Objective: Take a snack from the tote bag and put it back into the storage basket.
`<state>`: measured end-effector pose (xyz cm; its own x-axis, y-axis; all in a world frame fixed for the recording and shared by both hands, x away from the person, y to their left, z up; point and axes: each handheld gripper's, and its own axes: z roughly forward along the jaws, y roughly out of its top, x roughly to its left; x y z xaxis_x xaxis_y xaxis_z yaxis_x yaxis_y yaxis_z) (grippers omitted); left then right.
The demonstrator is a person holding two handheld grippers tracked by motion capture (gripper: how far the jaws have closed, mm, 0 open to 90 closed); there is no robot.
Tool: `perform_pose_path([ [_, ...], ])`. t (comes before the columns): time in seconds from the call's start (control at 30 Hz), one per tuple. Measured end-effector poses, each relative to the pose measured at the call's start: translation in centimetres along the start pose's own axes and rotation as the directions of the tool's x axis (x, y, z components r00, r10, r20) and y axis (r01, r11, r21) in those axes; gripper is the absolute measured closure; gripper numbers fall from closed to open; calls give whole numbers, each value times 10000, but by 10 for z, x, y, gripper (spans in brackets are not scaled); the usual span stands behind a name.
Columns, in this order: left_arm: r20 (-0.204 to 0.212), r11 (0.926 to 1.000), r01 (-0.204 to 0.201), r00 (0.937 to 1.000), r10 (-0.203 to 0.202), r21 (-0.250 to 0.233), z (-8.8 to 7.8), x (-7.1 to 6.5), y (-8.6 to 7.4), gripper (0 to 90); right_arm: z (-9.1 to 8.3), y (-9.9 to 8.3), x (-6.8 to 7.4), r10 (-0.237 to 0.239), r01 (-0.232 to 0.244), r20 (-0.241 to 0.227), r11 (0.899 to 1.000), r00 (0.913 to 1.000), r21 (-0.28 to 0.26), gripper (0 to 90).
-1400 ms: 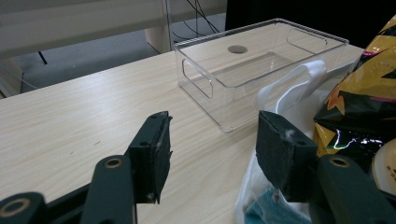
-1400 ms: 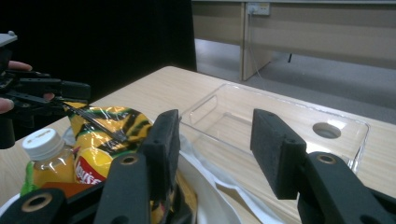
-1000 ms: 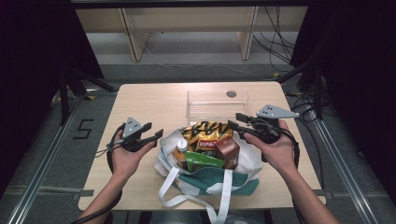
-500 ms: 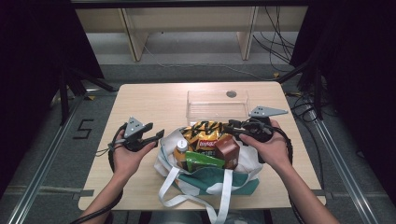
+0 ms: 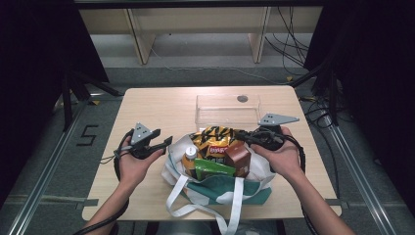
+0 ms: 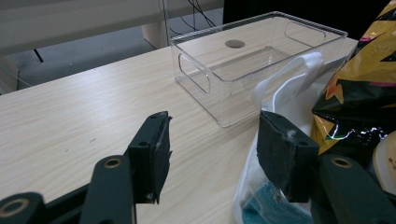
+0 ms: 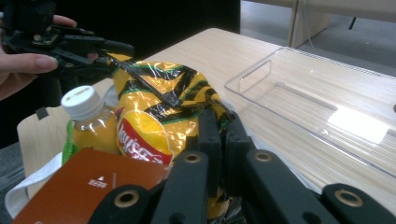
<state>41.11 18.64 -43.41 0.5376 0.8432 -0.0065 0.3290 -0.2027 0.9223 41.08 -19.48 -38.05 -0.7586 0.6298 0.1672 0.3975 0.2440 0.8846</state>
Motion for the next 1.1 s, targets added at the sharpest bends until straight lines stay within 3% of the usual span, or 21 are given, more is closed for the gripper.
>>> perform_pose_path([
  [0.07, 5, 10000, -4, 10000, 4, 1, 0, 0, 0, 441, 0, 0, 2, 78, -78, -17, 10000, 10000, 27, 900],
  [0.1, 10, 10000, -15, 10000, 15, 9, 0, 0, 0, 441, 0, 1, 5, -166, 165, 103, 9999, 9998, 27, 900],
  [0.3, 5, 10000, -15, 10000, 15, -1, 0, 0, 0, 440, -2, 4, 9, -622, 625, 103, 9975, 9980, -336, 900],
  [0.47, 7, 10000, -20, 10000, 20, -4, 0, 0, 0, 440, -5, 7, 12, -610, 617, 129, 9963, 9981, -599, 900],
  [0.5, 7, 10000, -20, 10000, 20, -4, 0, 0, 0, 440, -6, 7, 15, -409, 418, 147, 9970, 9991, -651, 900],
  [0.67, -14, 10000, 30, 10000, -30, 31, 1, 0, 0, 440, -11, 13, 17, -861, 882, 247, 9905, 9960, -1058, 900],
  [0.7, -6, 10000, 13, 10000, -13, 36, 1, 0, 0, 440, -13, 14, 21, -532, 558, 274, 9929, 9982, -1048, 900],
  [0.73, -13, 10000, 22, 10000, -22, 36, 1, 0, 0, 440, -12, 16, 19, -788, 802, 158, 9890, 9968, -1245, 900],
  [0.8, -17, 10000, 20, 10000, -20, 22, 1, 0, 0, 440, -15, 19, 23, -681, 703, 213, 9883, 9975, -1352, 900],
  [0.83, -19, 10000, 24, 10000, -24, 15, 1, 0, 0, 440, -17, 21, 22, -905, 935, 272, 9848, 9955, -1465, 900],
  [1.1, -43, 10000, 44, 10000, -44, -6, 1, 1, 0, 440, -27, 35, 26, -843, 920, 462, 9751, 9954, -2018, 900],
])
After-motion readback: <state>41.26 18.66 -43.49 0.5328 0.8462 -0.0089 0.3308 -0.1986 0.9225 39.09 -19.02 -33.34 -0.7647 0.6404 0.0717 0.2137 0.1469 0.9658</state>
